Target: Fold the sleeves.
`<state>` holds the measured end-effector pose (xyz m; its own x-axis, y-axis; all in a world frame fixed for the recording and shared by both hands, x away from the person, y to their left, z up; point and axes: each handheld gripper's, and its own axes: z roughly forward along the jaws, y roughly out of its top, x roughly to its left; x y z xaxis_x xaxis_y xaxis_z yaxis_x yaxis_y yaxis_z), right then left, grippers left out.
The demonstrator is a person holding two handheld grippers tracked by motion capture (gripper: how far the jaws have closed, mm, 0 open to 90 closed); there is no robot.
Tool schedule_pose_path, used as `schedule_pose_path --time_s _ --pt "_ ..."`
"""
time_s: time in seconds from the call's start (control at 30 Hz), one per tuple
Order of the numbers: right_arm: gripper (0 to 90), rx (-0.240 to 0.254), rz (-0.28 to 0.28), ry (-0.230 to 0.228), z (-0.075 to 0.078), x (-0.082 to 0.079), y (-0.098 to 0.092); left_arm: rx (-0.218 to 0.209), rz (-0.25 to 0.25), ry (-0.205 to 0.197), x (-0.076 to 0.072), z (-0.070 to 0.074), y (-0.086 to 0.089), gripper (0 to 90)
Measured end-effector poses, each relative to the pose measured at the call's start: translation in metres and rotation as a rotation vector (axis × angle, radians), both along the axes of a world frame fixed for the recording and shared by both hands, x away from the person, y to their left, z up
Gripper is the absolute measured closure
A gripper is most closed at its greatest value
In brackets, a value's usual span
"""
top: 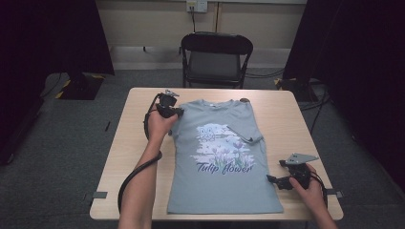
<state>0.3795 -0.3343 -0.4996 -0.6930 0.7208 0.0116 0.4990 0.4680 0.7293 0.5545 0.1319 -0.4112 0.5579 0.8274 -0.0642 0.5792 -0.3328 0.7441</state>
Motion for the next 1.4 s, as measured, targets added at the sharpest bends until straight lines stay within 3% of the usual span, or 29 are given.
schedule_pose_path --time_s 0.5,1.17,1.3,1.4 --pt "11.1 0.0 0.001 0.0 0.0 0.0 0.0 0.025 -0.019 0.012 0.005 -0.002 -0.025 85.5" --pt "11.1 0.0 0.001 0.0 0.0 0.0 0.0 0.028 -0.052 0.041 0.012 -0.015 -0.064 84.8" --pt "11.2 0.001 0.001 0.001 0.0 0.0 0.0 0.007 -0.073 0.04 0.012 -0.016 -0.073 78.8" --pt "11.2 0.001 0.002 0.001 0.0 0.0 0.0 -0.029 -0.076 0.022 0.011 -0.013 -0.076 65.1"
